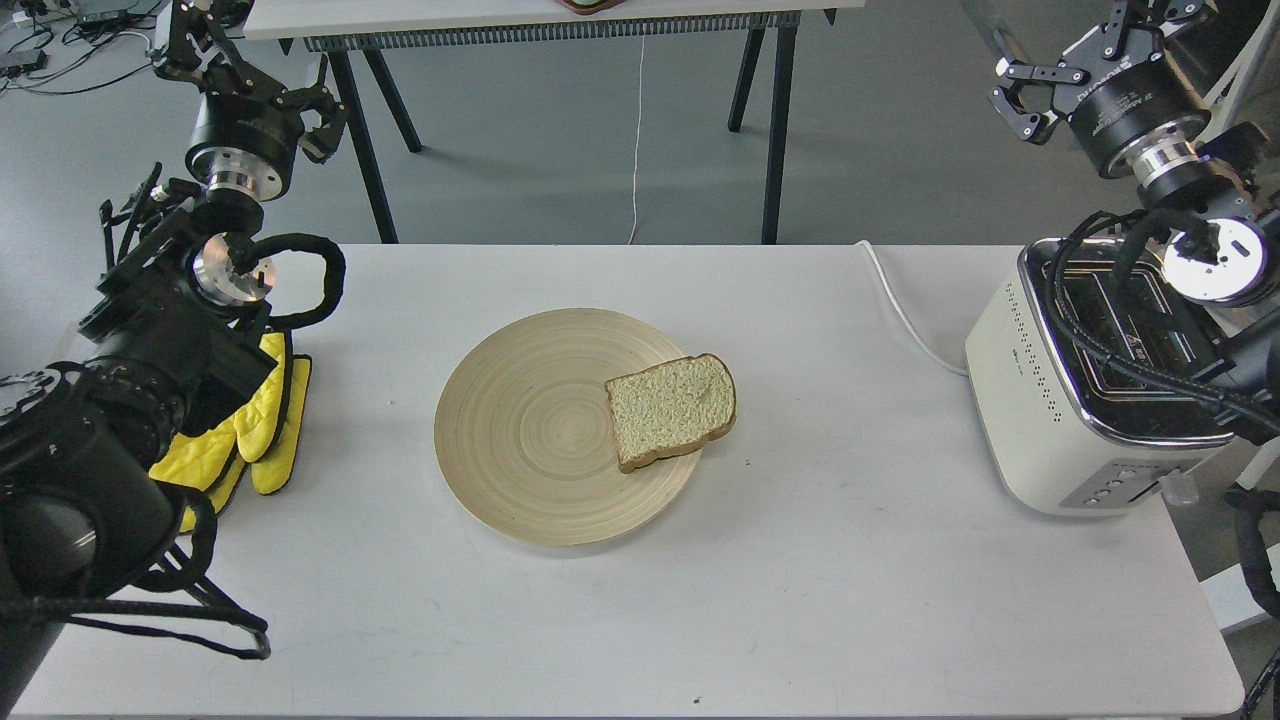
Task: Put bread in toaster with right arm
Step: 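Move the right gripper down from its raised pose toward the table, then reach the right gripper to the bread slice on the wooden plate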
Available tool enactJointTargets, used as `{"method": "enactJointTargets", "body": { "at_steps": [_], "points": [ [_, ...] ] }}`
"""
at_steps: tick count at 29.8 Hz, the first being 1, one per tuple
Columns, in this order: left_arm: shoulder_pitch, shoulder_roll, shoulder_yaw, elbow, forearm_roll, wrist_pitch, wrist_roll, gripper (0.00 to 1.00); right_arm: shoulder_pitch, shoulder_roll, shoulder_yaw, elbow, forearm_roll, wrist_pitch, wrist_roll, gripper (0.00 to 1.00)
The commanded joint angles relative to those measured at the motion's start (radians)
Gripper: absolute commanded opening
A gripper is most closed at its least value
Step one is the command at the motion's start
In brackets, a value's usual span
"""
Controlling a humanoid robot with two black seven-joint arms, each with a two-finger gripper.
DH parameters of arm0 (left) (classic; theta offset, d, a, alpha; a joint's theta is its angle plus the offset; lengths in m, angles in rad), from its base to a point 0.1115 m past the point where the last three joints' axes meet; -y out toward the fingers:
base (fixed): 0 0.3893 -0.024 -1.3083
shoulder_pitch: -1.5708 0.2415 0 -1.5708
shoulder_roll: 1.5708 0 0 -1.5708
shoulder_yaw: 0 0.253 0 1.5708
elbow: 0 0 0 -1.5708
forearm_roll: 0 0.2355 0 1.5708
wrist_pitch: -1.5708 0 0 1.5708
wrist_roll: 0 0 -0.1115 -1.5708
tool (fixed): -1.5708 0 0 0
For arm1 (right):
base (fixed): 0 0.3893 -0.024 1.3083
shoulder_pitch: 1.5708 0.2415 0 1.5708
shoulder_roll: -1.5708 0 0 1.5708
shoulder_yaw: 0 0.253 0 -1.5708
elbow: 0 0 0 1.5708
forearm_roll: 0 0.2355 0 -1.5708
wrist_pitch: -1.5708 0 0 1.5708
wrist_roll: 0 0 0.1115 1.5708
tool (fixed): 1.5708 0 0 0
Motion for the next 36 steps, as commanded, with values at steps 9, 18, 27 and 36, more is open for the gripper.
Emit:
{"method": "enactJointTargets", "body": {
  "at_steps": [9,18,27,36],
  "points": [
    [0.001,0.002,0.003,0.001,0.000,0.000,0.000,1.00,-0.022,-0.047,-0.112,0.021,0.005,0.000,0.001,1.00],
    [0.001,0.000,0.003,0.001,0.000,0.000,0.000,1.00,-0.021,-0.119,-0.295,0.357,-0.126,-0.160,0.003,0.99],
    [0.001,0.000,0.003,0.001,0.000,0.000,0.000,1.00,-0.073,-0.067,-0.467,0.456,-0.597,-0.416,0.010,0.98],
    [0.001,-0.001,0.003,0.001,0.000,0.000,0.000,1.00,-0.166,0.106,-0.683,0.419,-0.878,-0.679,0.010,0.92]
  ]
}}
